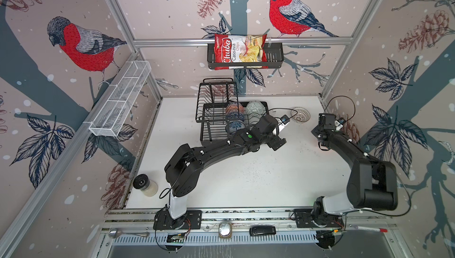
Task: Load the bowls into the dish rack
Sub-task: 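Lower the right gripper onto the orange bowl rim and grasp it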
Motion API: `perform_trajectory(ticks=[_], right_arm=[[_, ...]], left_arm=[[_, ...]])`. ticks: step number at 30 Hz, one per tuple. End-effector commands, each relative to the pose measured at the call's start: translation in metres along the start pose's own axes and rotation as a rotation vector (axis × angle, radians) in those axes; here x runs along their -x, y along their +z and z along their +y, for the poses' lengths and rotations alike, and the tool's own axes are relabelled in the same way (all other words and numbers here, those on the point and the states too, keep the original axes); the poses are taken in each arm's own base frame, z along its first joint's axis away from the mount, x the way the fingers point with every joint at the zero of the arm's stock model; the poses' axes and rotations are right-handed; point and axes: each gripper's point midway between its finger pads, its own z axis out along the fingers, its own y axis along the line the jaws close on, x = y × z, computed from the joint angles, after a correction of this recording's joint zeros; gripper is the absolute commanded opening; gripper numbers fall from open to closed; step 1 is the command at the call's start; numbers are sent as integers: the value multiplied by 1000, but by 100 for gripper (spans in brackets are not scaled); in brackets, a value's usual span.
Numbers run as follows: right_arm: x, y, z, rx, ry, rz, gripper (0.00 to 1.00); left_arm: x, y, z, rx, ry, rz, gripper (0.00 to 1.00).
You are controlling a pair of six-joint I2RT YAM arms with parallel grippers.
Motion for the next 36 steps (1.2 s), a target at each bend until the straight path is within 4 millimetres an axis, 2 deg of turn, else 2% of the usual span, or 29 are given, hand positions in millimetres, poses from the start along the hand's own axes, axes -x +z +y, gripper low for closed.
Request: perform_trajectory(ticks=[1,11,20,22,26,31,36], right_arm=[[7,7,-2,-12,-30,-23,74],[1,39,-5,-29,-80,55,59],[-6,57,9,15,-95,114,47],[-3,54,11,19,-92,107,44],[10,44,7,22,-71,64,43],[13,36,6,33,-56,54,45],[9,28,23,119,-68,67,49]], left_arm=[[15,-4,3,37,38,-58,98],[7,2,2,44,45,-44,98],[2,3,9,89,43,-34,98],[5,-1,13,109,39,-47,98],[8,-5,15,120,46,-63,98],[6,-3,15,121,48,-57,98],[4,-1,15,125,51,-53,98]])
